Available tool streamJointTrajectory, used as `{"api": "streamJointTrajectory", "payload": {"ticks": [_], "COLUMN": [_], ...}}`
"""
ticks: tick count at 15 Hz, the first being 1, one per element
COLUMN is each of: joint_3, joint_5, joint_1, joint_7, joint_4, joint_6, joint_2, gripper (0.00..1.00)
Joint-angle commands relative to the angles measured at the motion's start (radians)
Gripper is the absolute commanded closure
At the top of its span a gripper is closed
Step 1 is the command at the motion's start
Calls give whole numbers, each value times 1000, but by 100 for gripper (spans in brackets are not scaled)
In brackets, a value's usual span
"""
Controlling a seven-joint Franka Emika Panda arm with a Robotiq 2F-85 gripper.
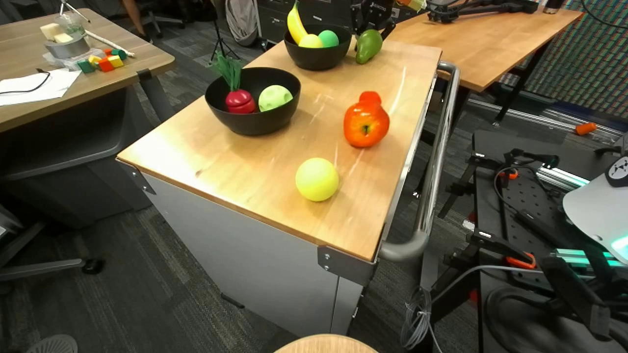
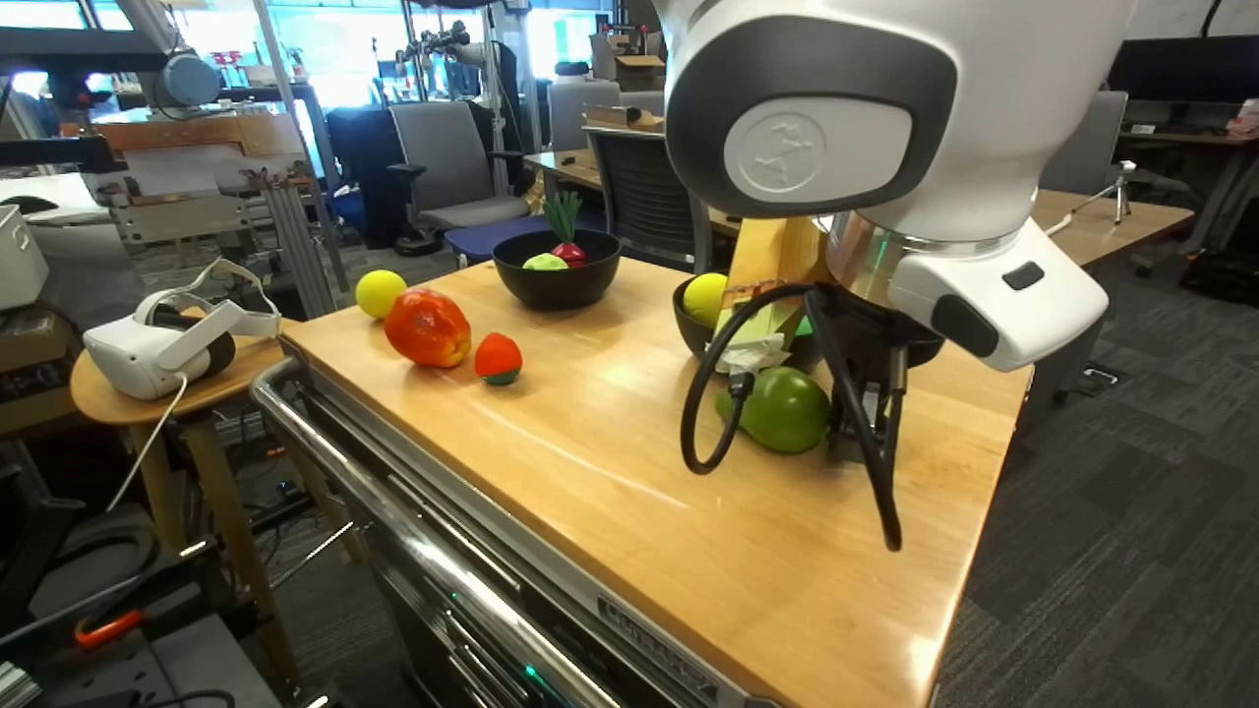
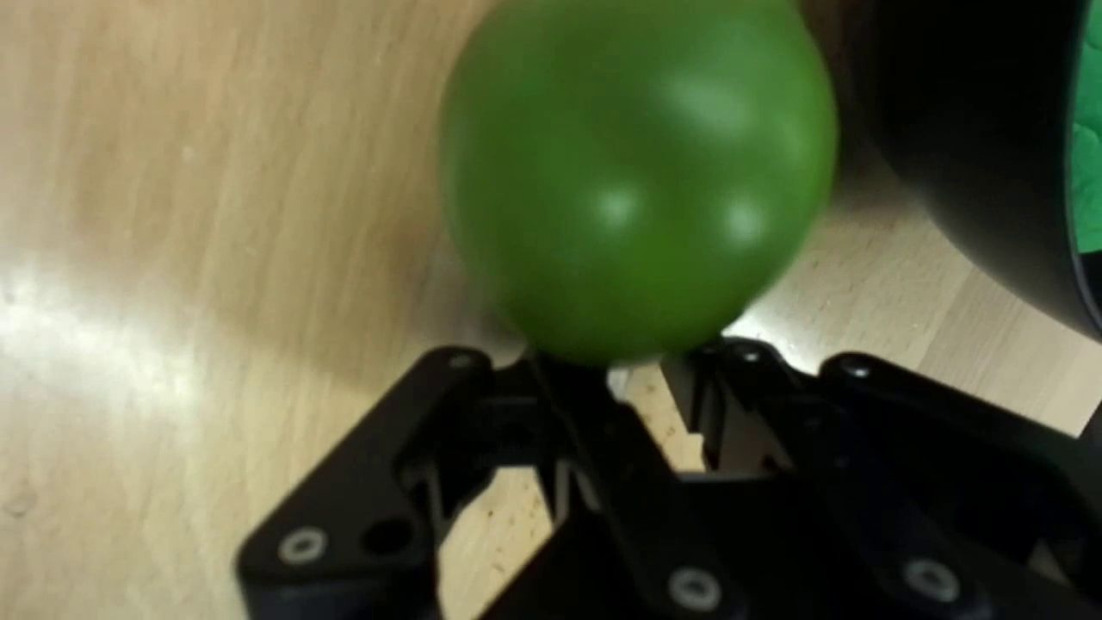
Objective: Take the fruit toys from the table and put them in the two black bowls on the table
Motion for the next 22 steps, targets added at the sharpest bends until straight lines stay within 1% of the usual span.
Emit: {"api": "streamJointTrajectory", "payload": {"ticks": [1, 2, 3, 4, 6, 9, 10, 13, 18, 22], "joint_3": [-5, -5, -8, -13, -27, -39, -44, -51, -35, -33], "joint_5": [-52, -61, -81, -111, -199, -298, -329, -382, -375, -385], "joint_1": [-2, -2, 2, 8, 23, 38, 44, 53, 64, 91], "joint_7": [50, 56, 62, 67, 82, 119, 134, 166, 196, 234], "joint_4": [-3, -4, -7, -11, -21, -23, -25, -36, -36, -35], "joint_6": [-42, -45, -49, -49, -58, -101, -117, -160, -185, -218], "joint_2": [-26, -28, -32, -35, -42, -50, -53, -60, -63, -68], "gripper": [59, 56, 51, 42, 28, 4, 1, 0, 0, 0]}}
